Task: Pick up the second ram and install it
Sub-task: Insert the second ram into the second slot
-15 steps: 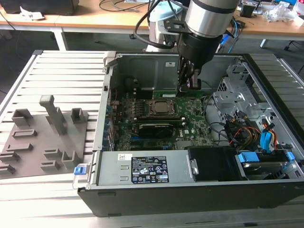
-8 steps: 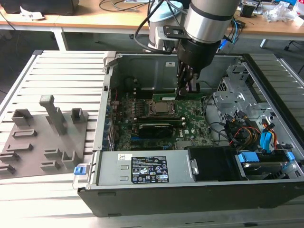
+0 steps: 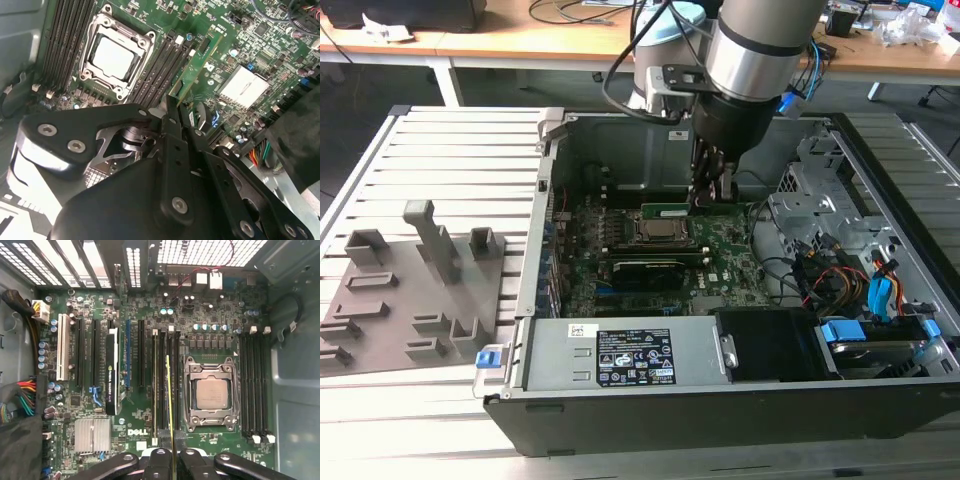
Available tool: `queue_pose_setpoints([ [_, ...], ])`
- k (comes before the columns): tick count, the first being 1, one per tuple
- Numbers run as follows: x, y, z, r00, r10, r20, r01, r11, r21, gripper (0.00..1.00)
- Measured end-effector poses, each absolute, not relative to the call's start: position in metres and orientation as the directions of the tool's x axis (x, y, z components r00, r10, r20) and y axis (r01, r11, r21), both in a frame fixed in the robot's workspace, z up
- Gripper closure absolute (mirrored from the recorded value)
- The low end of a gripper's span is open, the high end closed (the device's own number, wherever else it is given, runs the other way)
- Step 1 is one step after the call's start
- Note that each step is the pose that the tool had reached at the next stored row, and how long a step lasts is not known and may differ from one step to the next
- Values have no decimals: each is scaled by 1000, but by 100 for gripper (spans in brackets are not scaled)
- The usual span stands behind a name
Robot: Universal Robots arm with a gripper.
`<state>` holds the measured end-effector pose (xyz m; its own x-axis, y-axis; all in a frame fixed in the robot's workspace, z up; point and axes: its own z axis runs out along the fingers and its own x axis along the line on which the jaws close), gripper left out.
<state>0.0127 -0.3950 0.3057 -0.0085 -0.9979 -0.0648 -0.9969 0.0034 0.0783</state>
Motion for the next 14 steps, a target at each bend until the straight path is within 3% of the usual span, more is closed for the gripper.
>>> queue_pose_setpoints([
  [14, 13, -395, 292, -8, -998, -65, -997, 3, 78, 86],
])
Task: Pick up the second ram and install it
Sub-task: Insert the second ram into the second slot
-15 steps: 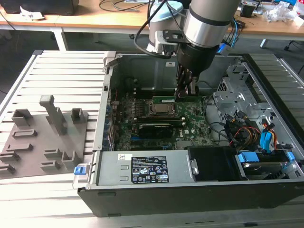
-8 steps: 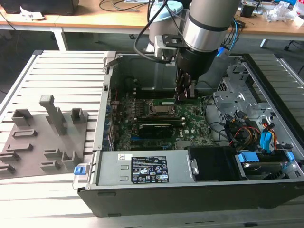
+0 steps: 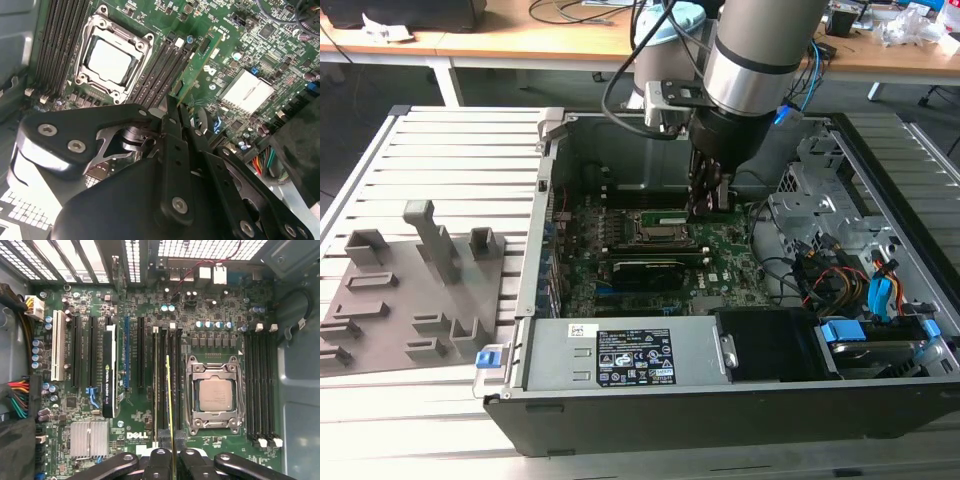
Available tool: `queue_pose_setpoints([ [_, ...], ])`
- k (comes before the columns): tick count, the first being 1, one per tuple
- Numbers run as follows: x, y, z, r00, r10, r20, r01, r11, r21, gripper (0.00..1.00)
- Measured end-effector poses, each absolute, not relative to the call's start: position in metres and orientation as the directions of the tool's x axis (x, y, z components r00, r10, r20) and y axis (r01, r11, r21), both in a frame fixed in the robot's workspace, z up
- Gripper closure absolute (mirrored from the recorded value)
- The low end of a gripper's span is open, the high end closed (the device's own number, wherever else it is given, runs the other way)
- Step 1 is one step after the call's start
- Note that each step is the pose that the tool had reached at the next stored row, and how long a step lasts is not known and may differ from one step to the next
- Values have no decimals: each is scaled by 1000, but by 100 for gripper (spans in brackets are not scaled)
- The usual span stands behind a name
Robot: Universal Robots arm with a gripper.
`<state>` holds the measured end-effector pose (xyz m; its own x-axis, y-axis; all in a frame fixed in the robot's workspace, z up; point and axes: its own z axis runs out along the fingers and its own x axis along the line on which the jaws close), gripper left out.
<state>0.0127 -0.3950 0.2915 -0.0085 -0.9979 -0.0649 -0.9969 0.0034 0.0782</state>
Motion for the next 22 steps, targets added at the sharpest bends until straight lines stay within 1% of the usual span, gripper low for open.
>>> queue_pose_setpoints([
  [12, 13, -395, 280, -8, -998, -65, -997, 3, 78, 86],
  [22, 8, -389, 260, -8, -998, -65, -997, 3, 78, 86],
])
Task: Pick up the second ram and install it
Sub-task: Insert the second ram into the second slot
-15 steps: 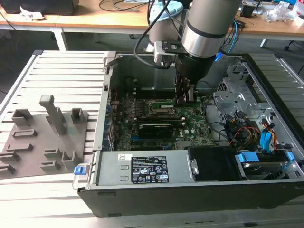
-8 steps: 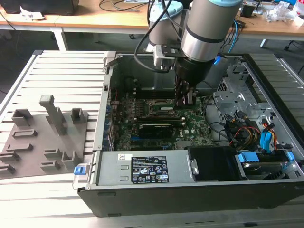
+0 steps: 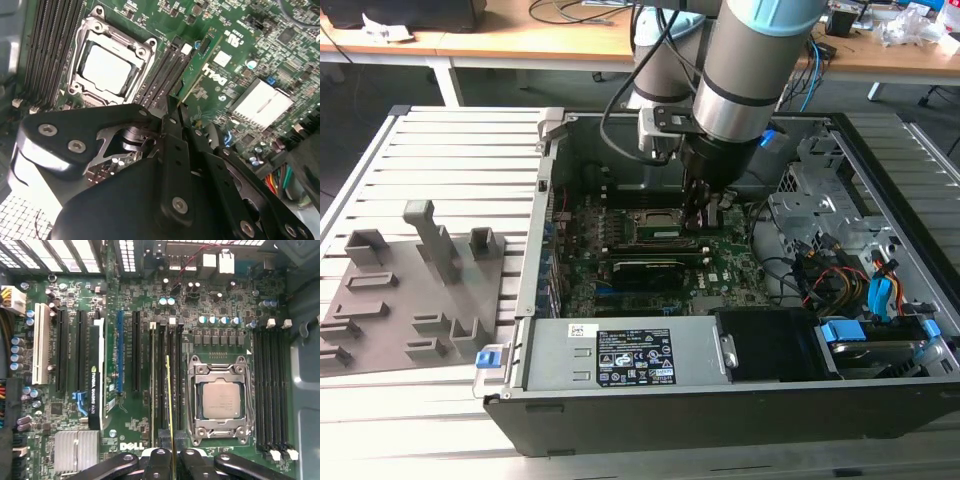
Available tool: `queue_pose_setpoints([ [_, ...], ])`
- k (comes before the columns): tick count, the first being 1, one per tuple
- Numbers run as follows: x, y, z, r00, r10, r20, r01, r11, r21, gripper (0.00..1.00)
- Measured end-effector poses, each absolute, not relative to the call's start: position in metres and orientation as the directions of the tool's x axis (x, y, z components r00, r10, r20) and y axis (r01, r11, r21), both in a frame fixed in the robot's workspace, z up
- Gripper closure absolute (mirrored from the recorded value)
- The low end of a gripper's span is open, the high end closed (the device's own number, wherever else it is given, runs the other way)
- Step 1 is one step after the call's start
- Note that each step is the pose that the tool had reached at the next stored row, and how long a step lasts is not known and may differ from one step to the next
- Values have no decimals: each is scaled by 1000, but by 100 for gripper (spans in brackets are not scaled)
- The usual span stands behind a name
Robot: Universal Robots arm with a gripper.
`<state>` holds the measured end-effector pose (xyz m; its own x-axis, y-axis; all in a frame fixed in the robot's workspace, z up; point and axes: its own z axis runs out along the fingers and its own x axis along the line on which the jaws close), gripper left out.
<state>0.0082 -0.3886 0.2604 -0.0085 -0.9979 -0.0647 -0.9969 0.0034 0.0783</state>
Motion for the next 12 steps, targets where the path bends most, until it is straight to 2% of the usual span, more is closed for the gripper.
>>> queue_pose_setpoints([
  [10, -22, -384, 254, -20, -998, -65, -997, 15, 78, 86],
  [12, -22, -384, 253, -85, -994, -65, -994, 79, 78, 86],
])
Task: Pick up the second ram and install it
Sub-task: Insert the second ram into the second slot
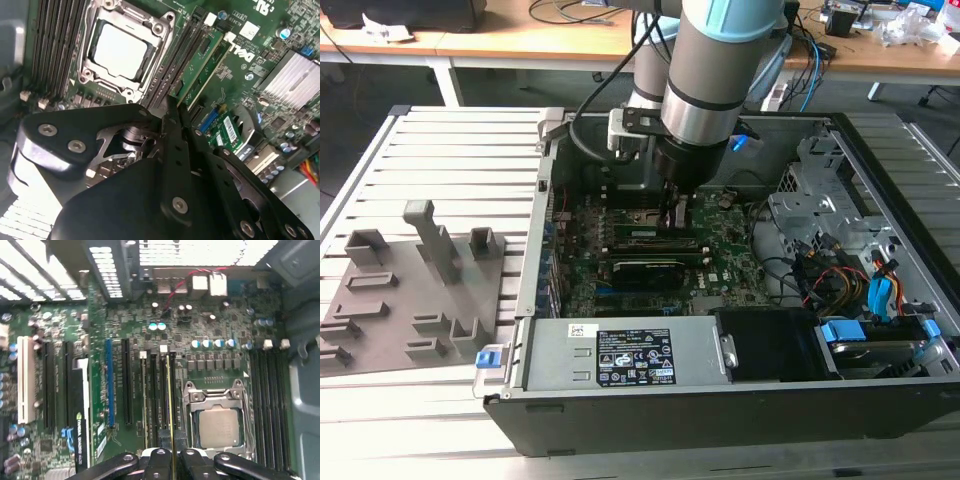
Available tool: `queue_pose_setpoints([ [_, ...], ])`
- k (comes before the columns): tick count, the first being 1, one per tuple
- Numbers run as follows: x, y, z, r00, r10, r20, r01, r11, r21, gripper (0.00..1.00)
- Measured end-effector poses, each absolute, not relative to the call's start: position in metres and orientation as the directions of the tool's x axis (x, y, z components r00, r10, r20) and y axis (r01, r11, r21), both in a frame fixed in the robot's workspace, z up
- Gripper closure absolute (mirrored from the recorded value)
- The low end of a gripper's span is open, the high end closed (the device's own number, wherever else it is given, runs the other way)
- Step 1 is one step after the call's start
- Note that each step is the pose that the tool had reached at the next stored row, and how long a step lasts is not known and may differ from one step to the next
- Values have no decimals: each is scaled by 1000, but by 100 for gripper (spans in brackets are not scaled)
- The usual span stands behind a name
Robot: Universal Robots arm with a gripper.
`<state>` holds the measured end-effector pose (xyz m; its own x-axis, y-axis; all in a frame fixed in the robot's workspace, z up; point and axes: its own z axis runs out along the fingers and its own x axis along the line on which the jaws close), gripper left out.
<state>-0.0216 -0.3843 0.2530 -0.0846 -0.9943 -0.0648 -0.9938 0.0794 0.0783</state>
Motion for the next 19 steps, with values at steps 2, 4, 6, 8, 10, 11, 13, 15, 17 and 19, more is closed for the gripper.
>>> queue_pose_setpoints([
  [2, -22, -384, 253, -87, -994, -65, -994, 82, 78, 86],
  [4, -23, -384, 251, -87, -994, -65, -994, 81, 78, 86],
  [6, -23, -384, 249, -87, -994, -65, -994, 81, 78, 86],
  [8, -23, -384, 248, -87, -994, -65, -994, 81, 78, 86],
  [10, -24, -384, 246, -87, -994, -65, -994, 81, 78, 86],
  [11, -24, -384, 245, -87, -994, -65, -994, 81, 78, 86],
  [13, -24, -384, 243, -87, -994, -65, -994, 81, 78, 86],
  [15, -25, -384, 240, -87, -994, -65, -994, 81, 78, 86],
  [17, -27, -385, 239, -87, -994, -65, -994, 81, 78, 86],
  [19, -27, -385, 237, -36, -997, -65, -996, 31, 78, 86],
])
